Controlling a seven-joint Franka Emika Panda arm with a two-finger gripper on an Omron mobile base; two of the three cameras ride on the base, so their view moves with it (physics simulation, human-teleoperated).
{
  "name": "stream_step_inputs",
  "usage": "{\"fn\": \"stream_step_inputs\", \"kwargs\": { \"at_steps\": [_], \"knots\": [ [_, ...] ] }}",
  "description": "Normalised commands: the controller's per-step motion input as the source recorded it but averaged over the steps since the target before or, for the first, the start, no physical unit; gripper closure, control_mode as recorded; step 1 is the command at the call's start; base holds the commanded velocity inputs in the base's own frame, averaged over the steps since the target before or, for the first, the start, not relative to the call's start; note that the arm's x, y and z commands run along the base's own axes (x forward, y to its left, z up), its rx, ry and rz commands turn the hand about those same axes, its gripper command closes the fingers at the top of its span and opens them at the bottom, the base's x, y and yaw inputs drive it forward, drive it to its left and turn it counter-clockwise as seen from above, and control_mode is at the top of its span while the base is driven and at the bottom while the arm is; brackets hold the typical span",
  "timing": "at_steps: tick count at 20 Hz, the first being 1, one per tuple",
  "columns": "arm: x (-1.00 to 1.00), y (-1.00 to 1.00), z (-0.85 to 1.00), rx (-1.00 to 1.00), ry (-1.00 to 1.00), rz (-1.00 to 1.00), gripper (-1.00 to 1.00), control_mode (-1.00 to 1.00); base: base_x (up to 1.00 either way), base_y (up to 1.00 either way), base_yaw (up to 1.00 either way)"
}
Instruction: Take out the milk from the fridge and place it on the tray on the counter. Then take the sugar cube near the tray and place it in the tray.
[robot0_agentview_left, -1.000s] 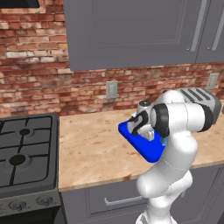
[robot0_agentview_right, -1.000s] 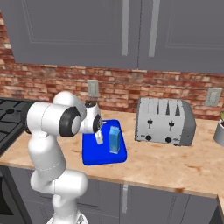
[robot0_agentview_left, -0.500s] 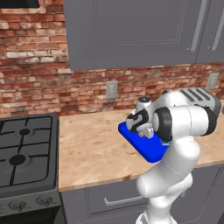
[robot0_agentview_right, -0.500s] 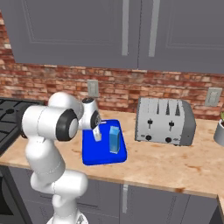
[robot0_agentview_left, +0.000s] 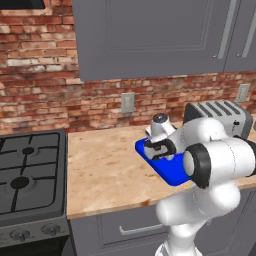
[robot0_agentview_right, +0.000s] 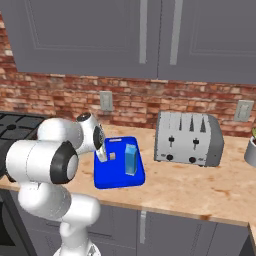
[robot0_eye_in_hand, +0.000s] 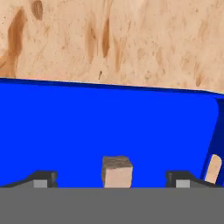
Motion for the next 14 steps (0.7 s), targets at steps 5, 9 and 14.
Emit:
{"fn": "stream_step_inputs", "kwargs": {
  "at_steps": [5,9,14],
  "knots": [
    [-0.66,0.23,0.43,-0.06,-0.2,0.0,-1.0,-1.0,0.0,0.0,0.0],
    [-0.8,0.16,0.78,0.0,-0.16,0.0,-1.0,-1.0,0.0,0.0,0.0],
    [-0.88,0.13,1.0,0.0,-0.17,0.0,-1.0,-1.0,0.0,0.0,0.0]
  ]
}}
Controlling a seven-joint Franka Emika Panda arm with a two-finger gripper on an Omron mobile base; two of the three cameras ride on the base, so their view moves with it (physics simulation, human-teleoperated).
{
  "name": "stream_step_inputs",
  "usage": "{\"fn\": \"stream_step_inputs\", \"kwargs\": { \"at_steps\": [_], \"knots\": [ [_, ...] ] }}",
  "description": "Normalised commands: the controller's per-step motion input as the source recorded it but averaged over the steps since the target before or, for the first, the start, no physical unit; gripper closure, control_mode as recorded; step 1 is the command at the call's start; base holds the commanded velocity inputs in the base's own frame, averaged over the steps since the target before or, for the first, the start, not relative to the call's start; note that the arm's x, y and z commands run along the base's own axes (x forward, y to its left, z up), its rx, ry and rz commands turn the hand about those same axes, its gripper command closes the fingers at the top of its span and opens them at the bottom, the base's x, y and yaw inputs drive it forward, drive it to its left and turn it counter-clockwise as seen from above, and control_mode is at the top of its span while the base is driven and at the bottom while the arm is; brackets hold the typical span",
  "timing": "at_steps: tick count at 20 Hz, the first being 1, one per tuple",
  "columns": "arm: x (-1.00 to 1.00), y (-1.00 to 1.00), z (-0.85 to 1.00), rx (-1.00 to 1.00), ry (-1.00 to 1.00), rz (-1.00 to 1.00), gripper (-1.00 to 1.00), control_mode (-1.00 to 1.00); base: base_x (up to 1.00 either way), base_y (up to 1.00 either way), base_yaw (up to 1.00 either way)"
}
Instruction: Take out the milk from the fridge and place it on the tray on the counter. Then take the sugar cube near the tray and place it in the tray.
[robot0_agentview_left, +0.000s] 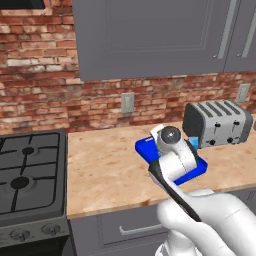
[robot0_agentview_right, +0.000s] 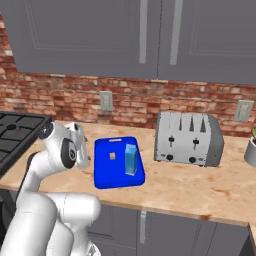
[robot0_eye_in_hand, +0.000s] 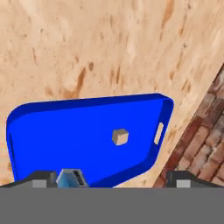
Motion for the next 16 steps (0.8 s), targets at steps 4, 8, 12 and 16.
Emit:
{"fn": "stream_step_inputs", "kwargs": {
  "at_steps": [4,8,12,16],
  "knots": [
    [-0.79,0.28,1.0,0.04,0.0,0.0,-1.0,-1.0,0.0,0.0,0.0],
    [-0.92,0.05,1.0,0.1,0.12,0.0,-1.0,-1.0,0.0,0.0,0.0],
    [-0.84,0.0,1.0,0.12,0.13,0.0,-1.0,-1.0,0.0,0.0,0.0],
    [-0.89,-0.02,1.0,0.16,0.15,0.0,-1.0,-1.0,0.0,0.0,0.0]
  ]
}}
